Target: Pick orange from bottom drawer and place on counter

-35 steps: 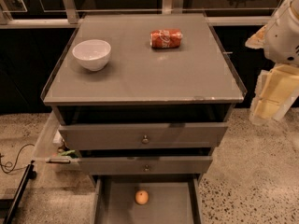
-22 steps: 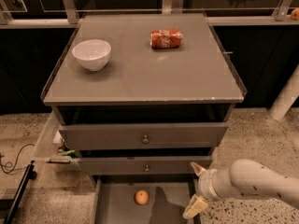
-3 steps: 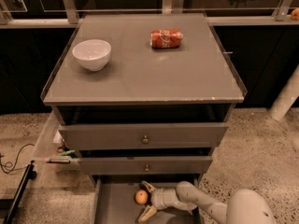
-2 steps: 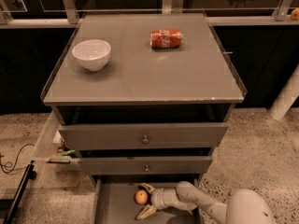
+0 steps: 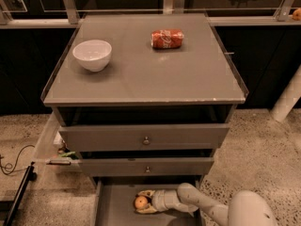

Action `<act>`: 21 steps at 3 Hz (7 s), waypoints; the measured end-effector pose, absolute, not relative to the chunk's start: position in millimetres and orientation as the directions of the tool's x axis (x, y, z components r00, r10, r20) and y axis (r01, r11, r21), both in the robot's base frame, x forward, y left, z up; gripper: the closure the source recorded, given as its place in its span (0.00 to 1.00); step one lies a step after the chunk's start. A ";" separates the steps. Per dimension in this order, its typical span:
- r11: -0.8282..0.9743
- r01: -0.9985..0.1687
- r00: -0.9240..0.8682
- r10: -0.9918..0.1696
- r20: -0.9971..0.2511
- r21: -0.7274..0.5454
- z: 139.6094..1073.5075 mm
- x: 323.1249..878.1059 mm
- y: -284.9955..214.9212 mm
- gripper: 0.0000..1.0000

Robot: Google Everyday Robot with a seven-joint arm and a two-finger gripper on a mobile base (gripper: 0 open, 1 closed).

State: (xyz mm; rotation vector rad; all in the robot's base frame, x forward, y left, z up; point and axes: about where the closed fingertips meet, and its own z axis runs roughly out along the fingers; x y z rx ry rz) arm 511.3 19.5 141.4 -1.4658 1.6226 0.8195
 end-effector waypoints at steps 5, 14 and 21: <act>0.116 -0.993 -0.052 -0.486 -0.872 -0.006 147.6 502.7 18.5 1.00; 0.196 -0.934 0.147 -0.551 -0.822 -0.298 463.2 466.1 -154.2 1.00; 0.146 -0.869 0.340 -0.516 -0.786 -0.472 808.5 475.5 -182.8 1.00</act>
Offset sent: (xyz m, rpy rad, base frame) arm 0.0000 0.0000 0.0000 0.0000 0.0000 0.0000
